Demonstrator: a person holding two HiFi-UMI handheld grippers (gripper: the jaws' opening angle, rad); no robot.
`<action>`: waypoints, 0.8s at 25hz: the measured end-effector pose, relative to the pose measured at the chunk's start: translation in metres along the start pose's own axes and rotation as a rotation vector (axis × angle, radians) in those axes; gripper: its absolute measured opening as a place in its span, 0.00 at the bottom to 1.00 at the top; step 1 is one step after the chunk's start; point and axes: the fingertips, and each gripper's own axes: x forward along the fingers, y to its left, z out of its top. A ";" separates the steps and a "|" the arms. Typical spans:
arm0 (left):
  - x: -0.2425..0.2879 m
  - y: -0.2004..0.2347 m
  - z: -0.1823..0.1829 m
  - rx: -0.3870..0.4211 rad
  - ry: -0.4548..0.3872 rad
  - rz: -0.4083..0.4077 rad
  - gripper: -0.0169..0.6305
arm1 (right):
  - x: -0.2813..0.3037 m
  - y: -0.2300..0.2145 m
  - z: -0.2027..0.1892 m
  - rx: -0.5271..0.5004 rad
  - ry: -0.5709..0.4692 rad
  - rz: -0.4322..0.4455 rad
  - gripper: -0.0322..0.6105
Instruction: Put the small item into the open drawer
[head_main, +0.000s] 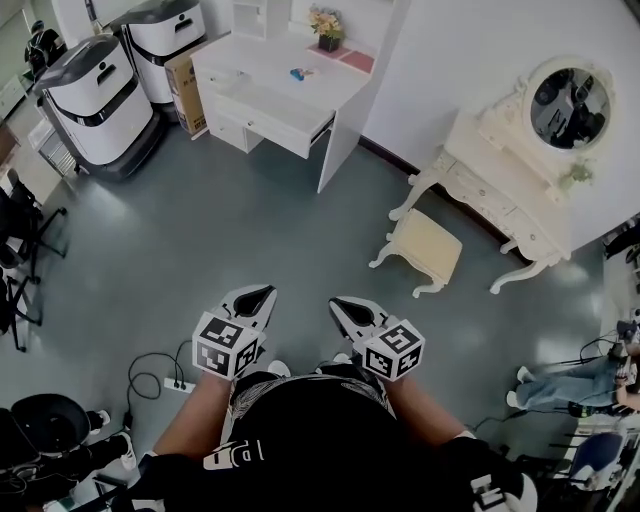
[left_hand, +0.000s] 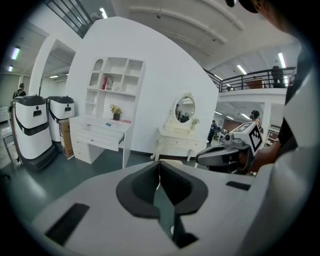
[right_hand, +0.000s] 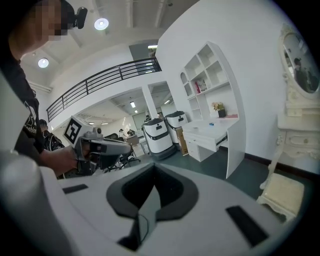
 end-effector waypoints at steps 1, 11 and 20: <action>-0.004 0.007 -0.004 -0.007 0.006 0.001 0.05 | 0.005 0.004 -0.001 0.013 -0.001 -0.001 0.06; -0.007 0.023 -0.014 -0.031 0.029 -0.062 0.05 | 0.026 0.005 -0.010 0.073 0.017 -0.077 0.06; 0.025 0.046 -0.001 -0.026 0.052 -0.066 0.05 | 0.056 -0.032 0.012 0.065 -0.011 -0.084 0.06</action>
